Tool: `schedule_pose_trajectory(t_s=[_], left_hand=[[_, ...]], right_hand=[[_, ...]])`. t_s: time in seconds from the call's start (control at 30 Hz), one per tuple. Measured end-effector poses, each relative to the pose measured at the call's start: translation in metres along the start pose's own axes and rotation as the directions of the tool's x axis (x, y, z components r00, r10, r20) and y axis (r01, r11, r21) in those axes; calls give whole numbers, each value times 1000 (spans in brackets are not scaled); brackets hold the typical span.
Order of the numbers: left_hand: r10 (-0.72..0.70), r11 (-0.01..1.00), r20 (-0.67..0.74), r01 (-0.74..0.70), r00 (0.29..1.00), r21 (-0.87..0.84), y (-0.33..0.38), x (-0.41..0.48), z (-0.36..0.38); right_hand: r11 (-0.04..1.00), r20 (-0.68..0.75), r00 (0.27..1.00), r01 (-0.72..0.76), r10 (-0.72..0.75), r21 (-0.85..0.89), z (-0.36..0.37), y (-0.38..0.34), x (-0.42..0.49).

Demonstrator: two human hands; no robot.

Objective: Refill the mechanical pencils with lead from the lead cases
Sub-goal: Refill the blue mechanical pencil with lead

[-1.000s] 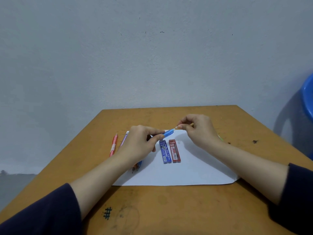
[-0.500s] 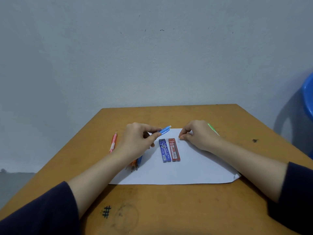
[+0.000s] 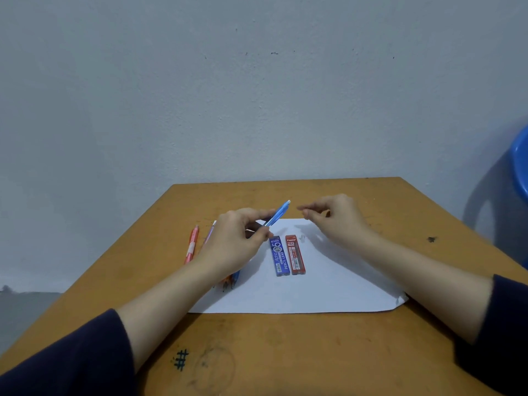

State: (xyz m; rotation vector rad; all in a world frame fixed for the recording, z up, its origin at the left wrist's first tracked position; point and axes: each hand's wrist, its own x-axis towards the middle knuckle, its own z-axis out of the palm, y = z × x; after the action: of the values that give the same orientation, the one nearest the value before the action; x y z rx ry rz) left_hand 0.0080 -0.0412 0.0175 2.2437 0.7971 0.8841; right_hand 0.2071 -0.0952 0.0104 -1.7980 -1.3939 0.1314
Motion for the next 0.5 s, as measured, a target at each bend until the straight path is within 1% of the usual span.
schedule_pose_trajectory(t_s=[0.1, 0.17, 0.27, 0.37, 0.5], left_hand=[[28, 994, -22, -30, 999, -104, 1, -1, 3], [39, 988, -37, -44, 999, -151, 2, -2, 5], [35, 980, -38, -42, 999, -192, 5, -5, 7], [27, 962, -17, -31, 999, -272, 8, -8, 8], [17, 945, 3, -15, 1000, -326, 10, -10, 10]], right_hand=[[961, -63, 998, 10, 7, 278, 1, -11, -5], [917, -70, 997, 19, 10, 399, 1, -19, -8], [851, -46, 998, -21, 53, 525, 0, -26, -12], [780, 2, 993, -96, 120, 618, -3, -29, -12], [627, 111, 969, -227, 219, 745, -6, -34, -12]])
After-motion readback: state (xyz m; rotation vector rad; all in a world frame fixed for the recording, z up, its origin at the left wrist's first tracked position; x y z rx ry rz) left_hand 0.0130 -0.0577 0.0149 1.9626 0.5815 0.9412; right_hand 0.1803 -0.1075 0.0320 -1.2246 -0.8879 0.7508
